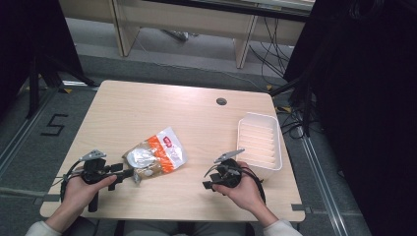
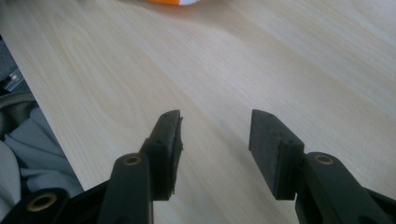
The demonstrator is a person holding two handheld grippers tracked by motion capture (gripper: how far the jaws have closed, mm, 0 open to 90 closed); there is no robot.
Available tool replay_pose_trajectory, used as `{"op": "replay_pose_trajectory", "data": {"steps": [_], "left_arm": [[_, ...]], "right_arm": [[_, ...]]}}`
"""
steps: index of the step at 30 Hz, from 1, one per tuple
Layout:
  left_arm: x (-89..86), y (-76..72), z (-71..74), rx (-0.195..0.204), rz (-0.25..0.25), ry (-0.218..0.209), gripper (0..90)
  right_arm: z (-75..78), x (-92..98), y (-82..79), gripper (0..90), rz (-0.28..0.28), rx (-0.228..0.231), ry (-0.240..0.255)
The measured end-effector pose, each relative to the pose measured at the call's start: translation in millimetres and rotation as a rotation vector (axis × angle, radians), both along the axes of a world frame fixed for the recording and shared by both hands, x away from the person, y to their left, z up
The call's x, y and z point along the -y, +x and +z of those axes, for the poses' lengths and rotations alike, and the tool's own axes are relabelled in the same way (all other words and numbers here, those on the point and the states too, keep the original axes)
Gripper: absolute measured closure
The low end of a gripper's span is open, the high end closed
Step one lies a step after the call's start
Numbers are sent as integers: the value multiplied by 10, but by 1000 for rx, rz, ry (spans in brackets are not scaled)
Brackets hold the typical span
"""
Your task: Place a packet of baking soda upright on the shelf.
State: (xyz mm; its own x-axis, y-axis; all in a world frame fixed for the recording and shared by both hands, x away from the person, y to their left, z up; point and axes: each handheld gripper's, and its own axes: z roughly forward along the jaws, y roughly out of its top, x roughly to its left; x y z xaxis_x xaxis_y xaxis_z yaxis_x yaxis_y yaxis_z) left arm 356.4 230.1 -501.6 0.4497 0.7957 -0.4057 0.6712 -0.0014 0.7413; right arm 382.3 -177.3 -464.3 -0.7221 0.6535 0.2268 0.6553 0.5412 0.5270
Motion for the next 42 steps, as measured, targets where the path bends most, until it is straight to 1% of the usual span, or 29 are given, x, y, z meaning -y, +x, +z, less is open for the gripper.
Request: {"op": "replay_pose_trajectory", "data": {"steps": [2, 3, 4, 5, 6, 7, 8, 10, 11, 12, 13, 14, 16, 18, 20, 21, 22, 23, 25, 27, 29, 30, 32, 35, 37, 38, 40, 41, 42], "left_arm": [[-2, -2, -1, -5, 3, -3, 389], [-2, -2, -1, -5, 3, -3, 389], [-4, -1, -2, -1, -1, -2, 389], [-3, -3, -2, -2, -4, -1, 389], [-2, -3, -2, 0, -6, -2, 389], [-2, -4, -1, 1, -10, -2, 389], [-2, -8, 0, -1, -7, -4, 389], [-3, -6, -1, -2, -4, -6, 390], [-3, -6, -1, -2, -4, -6, 390], [-1, -4, -1, 0, -8, -3, 389], [1, -2, -3, -1, -11, -4, 390], [1, -2, -3, -1, -11, -4, 390], [2, -2, -3, 2, -13, -2, 391], [3, -2, -3, 3, -11, -4, 391], [0, -3, -4, -2, -10, -2, 391], [1, -4, -4, -1, -10, -1, 391], [2, -4, -3, 1, -11, 0, 391], [2, -3, -4, 1, -12, -3, 391], [0, -3, -5, -1, -13, -2, 392], [0, -3, -4, -1, -13, -2, 392], [1, -4, -3, 1, -11, 0, 392], [2, -3, -4, 1, -12, -3, 392], [0, -7, 1, 4, -12, 1, 392], [1, -5, -2, 4, -15, 1, 392], [5, -7, -1, 0, -13, 0, 393], [4, -7, -1, 0, -15, 2, 393], [1, -4, -4, 1, -15, 2, 392], [2, -4, -5, 2, -9, 2, 392], [2, -4, -6, 0, -11, 2, 392]], "right_arm": [[15, -74, 76, 537, 10, -6, 2], [24, -122, 109, 537, 12, -21, 1], [24, -122, 109, 537, 12, -21, 1], [14, -174, 150, 536, 2, -13, 9], [33, -251, 238, 533, 7, -26, -1], [43, -283, 282, 533, 6, -32, 0], [43, -320, 325, 532, -1, -26, -2], [51, -381, 400, 531, 5, -27, -7], [60, -413, 425, 529, -12, -42, -17], [59, -439, 459, 528, 6, -35, -10], [53, -467, 489, 526, -2, -32, -9], [77, -488, 511, 526, 3, -48, -14], [78, -527, 573, 524, 11, -36, -17], [82, -552, 594, 525, 9, -44, -17], [86, -599, 643, 523, 14, -50, -22], [82, -616, 660, 521, 16, -46, -22], [80, -658, 701, 518, 20, -53, -25], [80, -658, 701, 518, 20, -53, -25], [59, -713, 762, 516, 15, -58, -24], [60, -735, 801, 514, 21, -60, -29], [64, -744, 814, 513, 15, -55, -30], [69, -749, 829, 513, 20, -80, -18], [59, -765, 857, 513, 4, -53, -25], [58, -778, 867, 513, 6, -65, -27], [44, -791, 884, 513, 11, -58, -30], [44, -800, 887, 513, 11, -66, -27], [30, -821, 898, 513, 14, -67, -25], [24, -836, 895, 512, 7, -81, -28], [0, -844, 912, 512, 17, -70, -28]]}}
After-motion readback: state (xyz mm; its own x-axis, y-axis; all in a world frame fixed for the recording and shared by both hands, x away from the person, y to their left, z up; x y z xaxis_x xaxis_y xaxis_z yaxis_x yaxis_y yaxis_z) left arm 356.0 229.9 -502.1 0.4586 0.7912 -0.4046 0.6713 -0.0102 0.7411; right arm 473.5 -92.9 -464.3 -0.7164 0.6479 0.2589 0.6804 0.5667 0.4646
